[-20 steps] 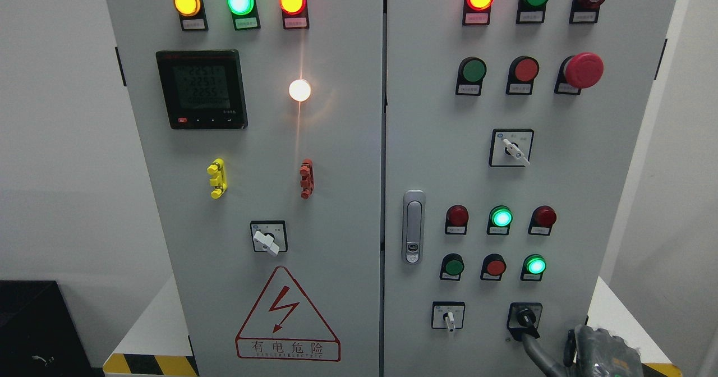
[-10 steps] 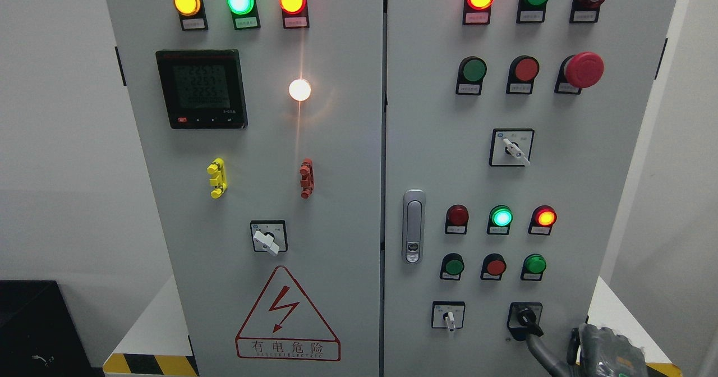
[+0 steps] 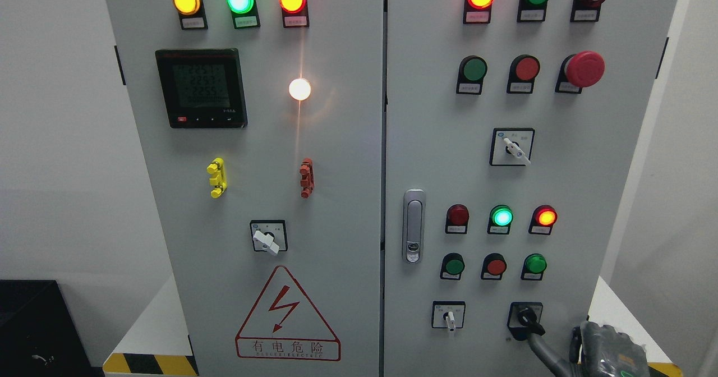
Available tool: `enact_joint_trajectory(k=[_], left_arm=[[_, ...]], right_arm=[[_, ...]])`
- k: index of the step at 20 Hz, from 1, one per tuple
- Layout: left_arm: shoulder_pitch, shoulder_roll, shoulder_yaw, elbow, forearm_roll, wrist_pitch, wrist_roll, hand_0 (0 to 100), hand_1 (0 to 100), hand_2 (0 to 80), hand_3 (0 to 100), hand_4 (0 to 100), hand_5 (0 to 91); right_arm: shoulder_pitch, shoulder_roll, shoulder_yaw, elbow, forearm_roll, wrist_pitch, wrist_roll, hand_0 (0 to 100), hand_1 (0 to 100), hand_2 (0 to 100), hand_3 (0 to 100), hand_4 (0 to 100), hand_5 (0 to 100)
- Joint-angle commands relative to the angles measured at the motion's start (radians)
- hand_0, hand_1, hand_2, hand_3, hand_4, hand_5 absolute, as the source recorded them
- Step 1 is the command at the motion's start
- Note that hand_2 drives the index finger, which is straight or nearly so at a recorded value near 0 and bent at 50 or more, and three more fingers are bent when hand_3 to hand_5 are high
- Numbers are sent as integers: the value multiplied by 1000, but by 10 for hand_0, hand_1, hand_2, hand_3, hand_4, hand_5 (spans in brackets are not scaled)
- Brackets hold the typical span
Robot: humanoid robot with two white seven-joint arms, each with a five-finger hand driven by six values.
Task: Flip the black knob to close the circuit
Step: 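Hold the right hand on the turned black knob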
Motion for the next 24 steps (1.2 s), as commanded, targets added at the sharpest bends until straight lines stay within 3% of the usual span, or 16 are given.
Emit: enact_joint_trajectory(k=[1,12,24], left_arm=[[21,1,0,-23,0,-1,0,120,556,0,0,0,0],[21,-1,0,-23,0,-1,0,120,556,0,0,0,0],[21,-1,0,-23,0,-1,0,120,556,0,0,0,0]], right_arm=[[-3,11,-4,-4,-2,-1,-4,0,9,812,988,888,967],[23,13,16,-41,-3,-1,-9,0,8,810,988,888,965],[41,13,103,-47,2,1,-27,0,10,812,987,889,964]])
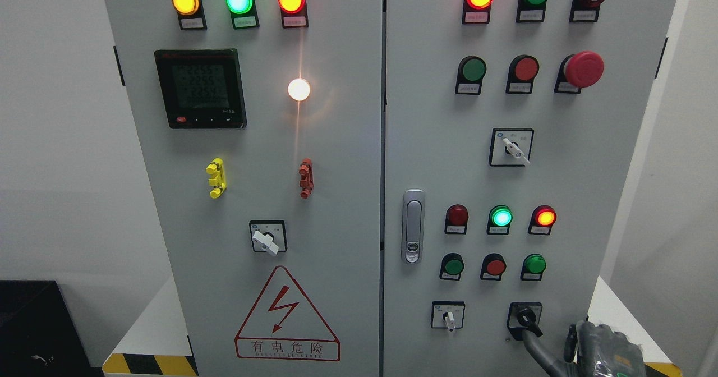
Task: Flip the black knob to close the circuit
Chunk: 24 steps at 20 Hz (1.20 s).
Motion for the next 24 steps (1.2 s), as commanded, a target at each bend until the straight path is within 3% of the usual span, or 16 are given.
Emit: enact_joint_trajectory(k=[1,11,17,21,24], left_arm=[[22,0,0,-23,0,-1,0,120,556,0,0,0,0],[22,0,0,-23,0,-1,0,120,556,0,0,0,0],[22,1,0,-23,0,-1,0,120,556,0,0,0,0],[22,0,0,-23,0,-1,0,120,556,0,0,0,0],[22,0,0,-23,0,-1,0,120,556,0,0,0,0]], right_arm=[[15,15,56,-8,2,-1,-1,0,10,810,987,889,964],[41,17,114,-17,0,-1,-55,0,14,806,987,886,964],[99,20,116,-103,-3,-1,-53,0,29,797,986,882,961],[162,28,116,-189,-90,4,-59,0,28,779,976,877,954],[202,57,110,-252,-194,4,-88,0,34,730,950,862,922]])
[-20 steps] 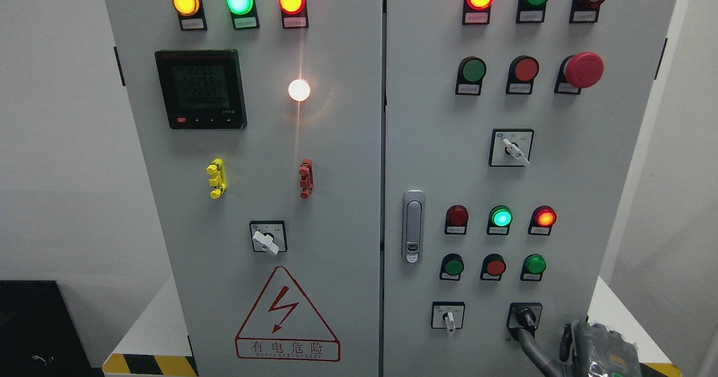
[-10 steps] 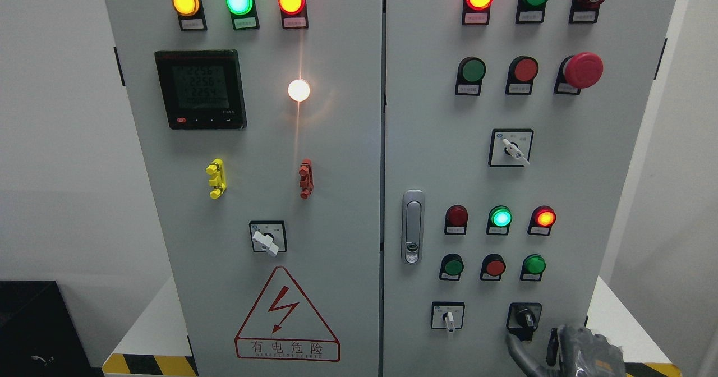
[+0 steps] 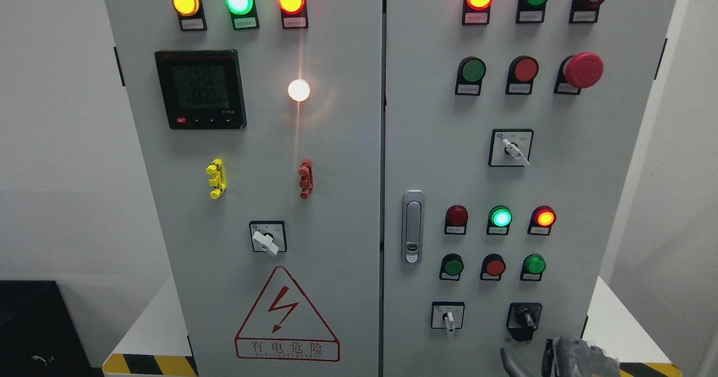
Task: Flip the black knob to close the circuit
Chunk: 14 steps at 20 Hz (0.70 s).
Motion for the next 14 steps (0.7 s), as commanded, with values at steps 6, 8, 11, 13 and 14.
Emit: enact_joint_trajectory(k=[6,8,11,13,14], left_arm=[[21,0,0,-23,0,-1,0,120,556,0,0,0,0],[21,0,0,-23,0,-1,0,120,556,0,0,0,0],[21,0,0,-23,0,-1,0,120,556,0,0,0,0],[21,1,0,-23,0,-1,0,120,556,0,0,0,0],[21,0,0,-23,0,-1,0,120,556,0,0,0,0]], right_arm=[[178,99,3,-241,-346,-1,-96,0,46,583,874,791,777],[198,100,1,-241,-516,-23,-154,0,45,546,828,770,721],[253,100,-5,-267,-776,-108,-227,0,46,485,752,699,609],[289,104,-10,-270,-844,-154,-256,0,48,446,693,651,572],[304,107,-14,-270,-857,-172,-264,0,48,435,679,642,565]])
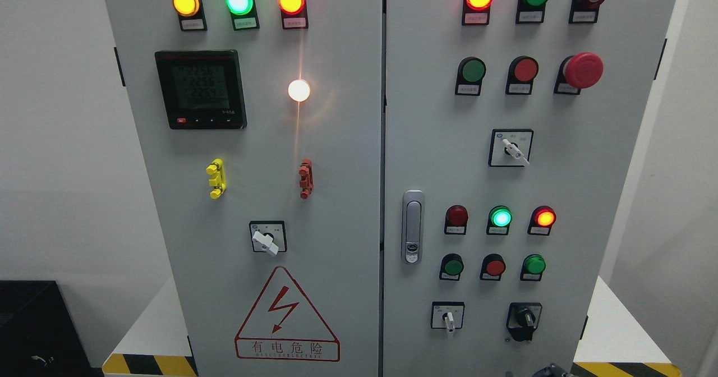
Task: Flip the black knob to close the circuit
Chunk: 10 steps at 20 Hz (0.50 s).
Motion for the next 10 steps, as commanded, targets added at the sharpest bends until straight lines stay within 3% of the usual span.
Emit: enact_joint_trajectory(k=[1,5,7,8,9,10], left_arm=[[22,0,0,-23,0,-1,0,120,556,0,0,0,0],[22,0,0,-23,0,-1,0,120,556,0,0,0,0],[22,1,0,-23,0,-1,0,120,556,0,0,0,0],[22,0,0,-23,0,-1,0,120,556,0,0,0,0],[22,1,0,-23,0,-1,0,120,556,0,0,0,0],[22,0,0,-23,0,-1,0,120,556,0,0,0,0]], right_arm=[[109,36,-28,-93,-290,-67,-39,0,49,416,627,614,539],[166,33,-34,-93,-502,-142,-41,0,51,379,568,541,477],[212,30,-46,-93,-583,-207,-4,0,44,327,497,460,414],[244,29,-52,-92,-602,-248,72,0,41,288,452,414,376],[273,27,-61,-87,-619,-294,173,0,37,225,395,336,331],[293,27,-70,-81,-648,-331,244,0,19,144,281,221,216]])
